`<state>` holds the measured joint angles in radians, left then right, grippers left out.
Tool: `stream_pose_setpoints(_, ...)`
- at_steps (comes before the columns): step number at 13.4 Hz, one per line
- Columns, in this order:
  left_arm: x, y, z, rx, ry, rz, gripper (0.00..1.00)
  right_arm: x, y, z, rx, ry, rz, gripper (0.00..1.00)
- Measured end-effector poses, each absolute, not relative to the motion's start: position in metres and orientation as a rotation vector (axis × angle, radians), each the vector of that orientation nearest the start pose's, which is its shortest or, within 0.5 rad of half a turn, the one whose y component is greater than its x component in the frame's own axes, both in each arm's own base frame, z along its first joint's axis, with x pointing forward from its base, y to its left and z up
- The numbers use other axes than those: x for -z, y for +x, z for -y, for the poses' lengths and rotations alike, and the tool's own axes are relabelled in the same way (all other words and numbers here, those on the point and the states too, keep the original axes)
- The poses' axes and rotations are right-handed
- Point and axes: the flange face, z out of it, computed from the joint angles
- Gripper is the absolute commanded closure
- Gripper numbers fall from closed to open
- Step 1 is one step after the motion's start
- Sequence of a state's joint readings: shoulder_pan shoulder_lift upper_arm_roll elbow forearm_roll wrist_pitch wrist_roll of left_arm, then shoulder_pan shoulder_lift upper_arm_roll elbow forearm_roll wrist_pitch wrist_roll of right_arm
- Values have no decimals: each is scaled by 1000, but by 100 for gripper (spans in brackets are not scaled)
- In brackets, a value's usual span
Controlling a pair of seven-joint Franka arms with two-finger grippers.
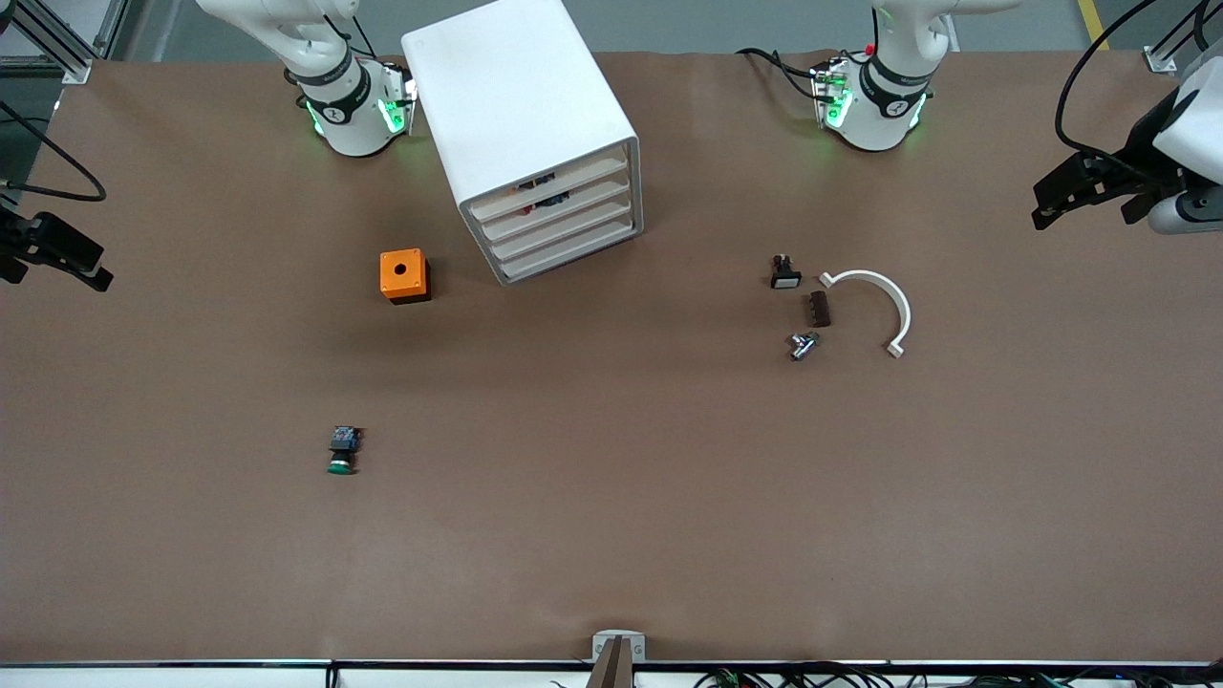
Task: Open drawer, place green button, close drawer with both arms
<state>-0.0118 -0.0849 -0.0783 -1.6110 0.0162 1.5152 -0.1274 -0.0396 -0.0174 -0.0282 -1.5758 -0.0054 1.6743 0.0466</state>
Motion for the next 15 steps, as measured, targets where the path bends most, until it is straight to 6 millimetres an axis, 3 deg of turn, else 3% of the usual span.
stream_pose_setpoints(6,-642,524,49,-33,-3117,55,0,-642,558,38,182,-3137,-178,0)
stream_pose_setpoints(8,-623,534,55,-89,-3114,37,0,-642,558,38,182,-3137,-178,0)
stream_pose_setpoints(12,-566,562,74,-239,-3101,42,0,-641,558,38,178,-3138,-178,0)
stream_pose_setpoints(15,-529,588,101,-304,-3084,146,0,-625,565,33,132,-3140,-163,1)
